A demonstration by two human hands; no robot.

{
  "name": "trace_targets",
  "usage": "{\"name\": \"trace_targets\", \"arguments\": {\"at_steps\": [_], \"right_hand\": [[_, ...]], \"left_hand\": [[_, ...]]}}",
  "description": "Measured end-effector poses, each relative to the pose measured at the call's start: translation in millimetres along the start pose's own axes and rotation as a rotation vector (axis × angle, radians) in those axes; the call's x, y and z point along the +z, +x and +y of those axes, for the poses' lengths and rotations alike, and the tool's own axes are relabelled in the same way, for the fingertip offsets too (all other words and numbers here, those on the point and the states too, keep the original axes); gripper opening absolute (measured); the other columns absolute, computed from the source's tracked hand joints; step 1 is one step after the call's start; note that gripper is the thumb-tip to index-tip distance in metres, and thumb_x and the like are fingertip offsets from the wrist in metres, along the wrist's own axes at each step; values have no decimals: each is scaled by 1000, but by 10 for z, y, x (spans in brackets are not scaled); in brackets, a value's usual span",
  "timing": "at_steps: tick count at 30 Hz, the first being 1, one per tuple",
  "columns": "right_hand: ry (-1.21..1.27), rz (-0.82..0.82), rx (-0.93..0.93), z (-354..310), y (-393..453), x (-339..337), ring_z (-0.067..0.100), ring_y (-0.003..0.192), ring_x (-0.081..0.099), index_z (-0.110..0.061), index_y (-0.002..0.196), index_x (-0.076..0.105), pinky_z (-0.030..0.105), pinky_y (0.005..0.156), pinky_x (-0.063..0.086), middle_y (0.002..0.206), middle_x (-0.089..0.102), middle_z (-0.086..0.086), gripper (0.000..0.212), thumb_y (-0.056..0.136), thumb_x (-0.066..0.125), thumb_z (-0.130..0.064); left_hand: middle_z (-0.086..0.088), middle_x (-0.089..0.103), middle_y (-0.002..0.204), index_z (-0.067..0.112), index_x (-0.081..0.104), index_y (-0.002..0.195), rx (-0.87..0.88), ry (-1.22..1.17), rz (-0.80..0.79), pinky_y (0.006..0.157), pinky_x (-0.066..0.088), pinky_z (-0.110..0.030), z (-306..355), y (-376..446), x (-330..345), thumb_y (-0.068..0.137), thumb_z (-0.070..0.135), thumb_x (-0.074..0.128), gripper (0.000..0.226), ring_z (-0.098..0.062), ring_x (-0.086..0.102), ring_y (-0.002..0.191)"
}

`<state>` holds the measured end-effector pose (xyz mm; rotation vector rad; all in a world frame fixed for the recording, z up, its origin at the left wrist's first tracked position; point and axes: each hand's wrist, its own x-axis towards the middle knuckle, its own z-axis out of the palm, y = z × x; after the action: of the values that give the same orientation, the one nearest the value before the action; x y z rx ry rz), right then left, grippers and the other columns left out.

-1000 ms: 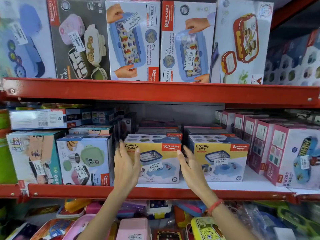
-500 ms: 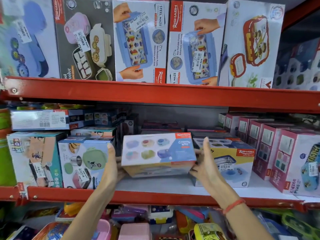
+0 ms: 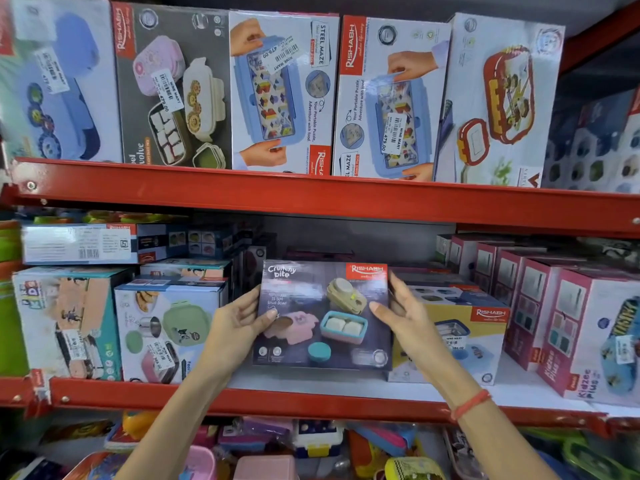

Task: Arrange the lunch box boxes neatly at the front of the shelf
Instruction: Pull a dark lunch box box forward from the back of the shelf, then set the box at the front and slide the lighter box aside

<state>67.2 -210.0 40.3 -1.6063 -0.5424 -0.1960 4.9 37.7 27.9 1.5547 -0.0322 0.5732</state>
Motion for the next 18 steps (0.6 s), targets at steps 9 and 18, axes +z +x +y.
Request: {"name": "trace_targets", "arguments": {"at_steps": [9, 18], "right_hand": [[-18, 91, -86, 507, -316, 225, -30, 114, 41, -46, 131, 30, 5, 97, 40, 130, 40, -33, 67, 90, 59, -1], [-46, 76, -112, 583, -398, 282, -25, 122, 39, -41, 139, 24, 8, 103, 36, 134, 39, -35, 64, 93, 56, -9]], "left_hand": [[1, 50, 129, 2, 40, 138, -7, 30, 115, 70, 47, 1, -415, -293, 48, 79, -15, 61, 65, 24, 55, 86], [10, 52, 125, 9, 42, 139, 16, 110, 145, 91, 45, -8, -533, -385, 40, 80, -10, 64, 66, 1, 55, 114]]}}
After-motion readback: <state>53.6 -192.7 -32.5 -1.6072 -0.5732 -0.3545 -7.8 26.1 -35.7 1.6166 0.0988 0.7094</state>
